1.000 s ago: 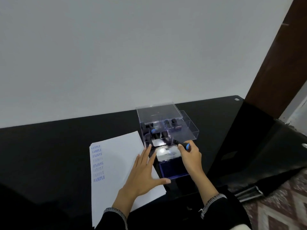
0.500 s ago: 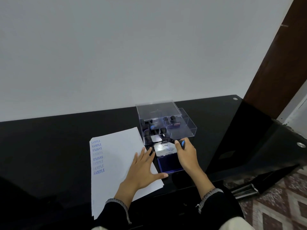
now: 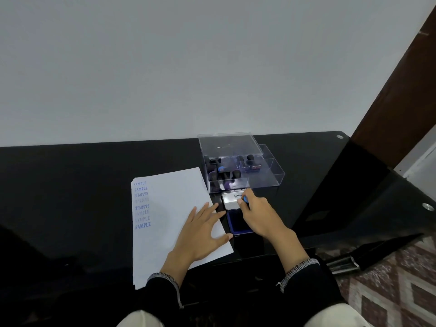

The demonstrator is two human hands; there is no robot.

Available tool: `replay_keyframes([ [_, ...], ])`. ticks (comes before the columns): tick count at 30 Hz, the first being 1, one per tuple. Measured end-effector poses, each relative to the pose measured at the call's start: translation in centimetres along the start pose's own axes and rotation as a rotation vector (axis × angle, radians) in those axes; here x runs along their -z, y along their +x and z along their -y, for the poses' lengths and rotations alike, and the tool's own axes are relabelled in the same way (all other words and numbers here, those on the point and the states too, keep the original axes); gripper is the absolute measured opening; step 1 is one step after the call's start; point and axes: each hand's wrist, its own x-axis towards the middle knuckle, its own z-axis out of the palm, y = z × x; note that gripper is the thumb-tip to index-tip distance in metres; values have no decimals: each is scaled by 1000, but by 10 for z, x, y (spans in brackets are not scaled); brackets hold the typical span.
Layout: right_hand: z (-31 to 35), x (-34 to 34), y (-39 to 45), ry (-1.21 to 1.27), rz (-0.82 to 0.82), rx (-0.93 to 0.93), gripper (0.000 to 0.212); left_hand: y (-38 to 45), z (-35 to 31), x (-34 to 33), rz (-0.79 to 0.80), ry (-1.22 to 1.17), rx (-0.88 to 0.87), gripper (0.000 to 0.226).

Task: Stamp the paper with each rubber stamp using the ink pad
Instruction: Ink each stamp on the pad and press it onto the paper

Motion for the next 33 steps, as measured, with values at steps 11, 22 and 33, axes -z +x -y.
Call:
replay_keyframes([
  [11,7,-13,-3,-169,34,33,12,0,-1,0,-45,-22,13,69],
  [22,9,-21,-3,-239,-13,10,12,-1,-1,0,-45,-41,18,69],
  [33,6,-33,-7,-225,-92,-20,15,-1,0,-2,-55,-43,18,69],
])
